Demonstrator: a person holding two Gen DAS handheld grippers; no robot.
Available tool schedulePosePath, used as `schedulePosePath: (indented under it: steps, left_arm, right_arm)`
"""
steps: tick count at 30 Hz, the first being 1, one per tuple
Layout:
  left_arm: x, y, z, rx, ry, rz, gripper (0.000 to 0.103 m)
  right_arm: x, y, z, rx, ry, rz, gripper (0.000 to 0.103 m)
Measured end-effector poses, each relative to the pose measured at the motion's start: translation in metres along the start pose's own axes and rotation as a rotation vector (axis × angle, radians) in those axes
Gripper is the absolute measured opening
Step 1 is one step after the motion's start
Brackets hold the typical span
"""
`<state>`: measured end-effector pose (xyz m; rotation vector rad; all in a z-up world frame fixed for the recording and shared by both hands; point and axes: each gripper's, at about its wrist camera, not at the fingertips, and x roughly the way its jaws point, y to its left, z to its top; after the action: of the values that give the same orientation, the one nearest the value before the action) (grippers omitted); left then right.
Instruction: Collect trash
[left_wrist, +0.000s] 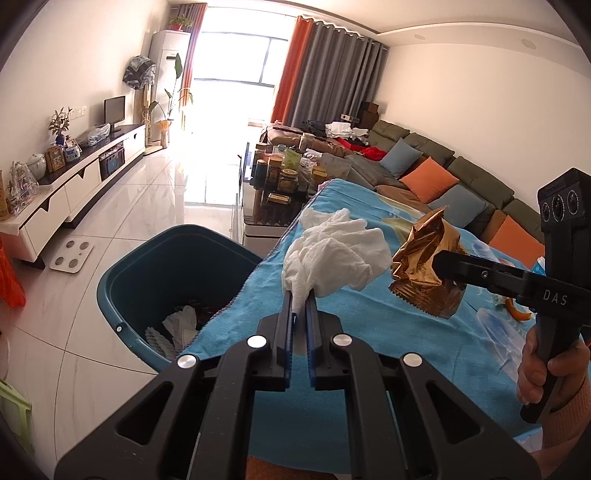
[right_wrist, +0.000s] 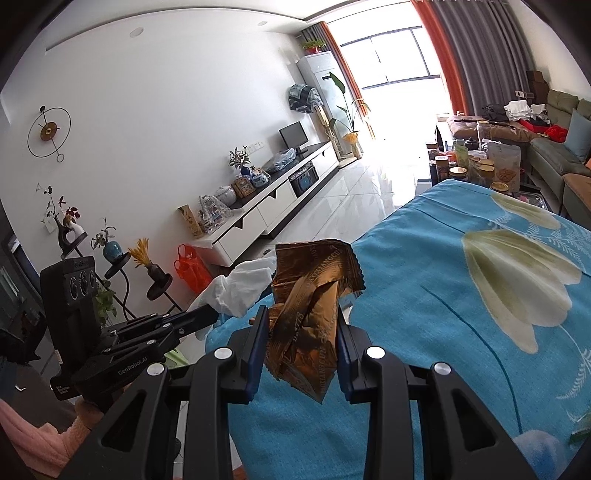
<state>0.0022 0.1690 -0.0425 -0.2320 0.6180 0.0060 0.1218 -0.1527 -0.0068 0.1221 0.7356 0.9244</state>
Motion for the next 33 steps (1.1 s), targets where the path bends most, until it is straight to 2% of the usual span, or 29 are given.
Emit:
schedulePosePath:
  steps: [15, 33]
  left_arm:
    - [0.0, 0.021, 0.003, -0.042, -0.004, 0.039, 0.006]
    - [0.009, 0.056, 0.003, -0.099, 0.015, 0.131, 0.006]
  right_arm:
    - [0.026, 0.012, 0.012, -0.023, 0.036, 0.037, 0.031]
    - [0.062, 0.027, 0.027, -0.059, 0.08, 0.056, 0.031]
